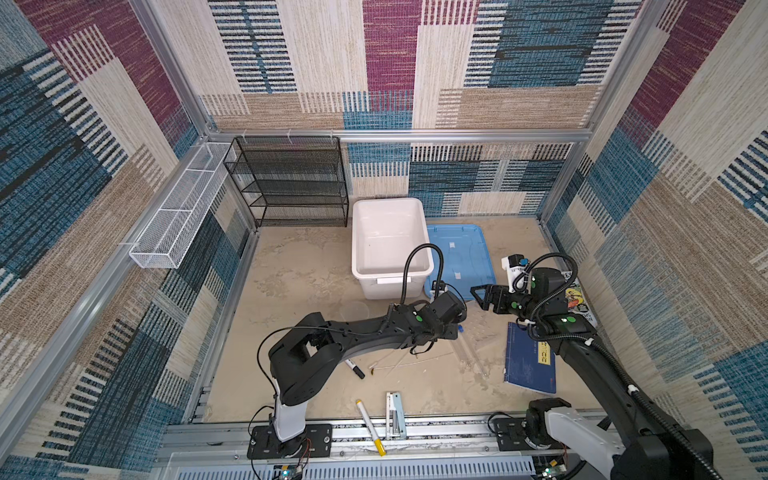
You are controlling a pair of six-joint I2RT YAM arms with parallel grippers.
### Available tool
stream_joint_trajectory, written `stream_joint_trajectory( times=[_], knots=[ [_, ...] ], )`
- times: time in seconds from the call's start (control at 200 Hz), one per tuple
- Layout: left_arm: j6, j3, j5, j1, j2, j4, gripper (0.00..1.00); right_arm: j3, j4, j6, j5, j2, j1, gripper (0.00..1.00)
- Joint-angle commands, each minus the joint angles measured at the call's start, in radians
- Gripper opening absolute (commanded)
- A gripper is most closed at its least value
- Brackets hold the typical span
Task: Organize the chemistry lab equipment
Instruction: 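Lower the left gripper onto a blue-capped test tube and grasp it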
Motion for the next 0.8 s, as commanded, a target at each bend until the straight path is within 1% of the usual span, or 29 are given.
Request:
stream_joint_trajectory(
  times=[0.0, 0.05, 0.316, 0.366, 0.521, 0.721, 0.766, 0.796],
  knots=[
    [-0.018, 0.031, -0.01, 0.0, 0.033, -0.023, 0.52, -0.005, 0.01, -0.005, 0.025, -0.013, 0.001, 0.91],
    [-0.007, 0.049, -0.011, -0.002, 0.052, -0.031, 0.49, -0.009, 0.008, -0.004, 0.031, -0.015, 0.0, 0.92],
    [0.009, 0.093, -0.034, -0.004, 0.121, -0.075, 0.46, -0.021, 0.011, 0.002, 0.047, -0.033, 0.0, 0.94],
    [0.012, 0.098, -0.039, -0.005, 0.132, -0.078, 0.42, -0.02, 0.012, 0.002, 0.052, -0.033, 0.001, 0.94],
    [0.041, 0.132, -0.048, -0.003, 0.169, -0.098, 0.42, -0.019, 0.009, 0.002, 0.054, -0.03, 0.0, 0.94],
    [0.045, 0.183, -0.052, -0.004, 0.206, -0.165, 0.41, -0.018, 0.005, 0.002, 0.063, -0.033, 0.001, 0.94],
    [0.046, 0.191, -0.05, -0.005, 0.214, -0.173, 0.37, -0.018, 0.004, 0.002, 0.066, -0.037, 0.001, 0.94],
    [0.046, 0.195, -0.049, -0.006, 0.218, -0.178, 0.36, -0.019, 0.003, 0.001, 0.068, -0.037, 0.0, 0.94]
  ],
)
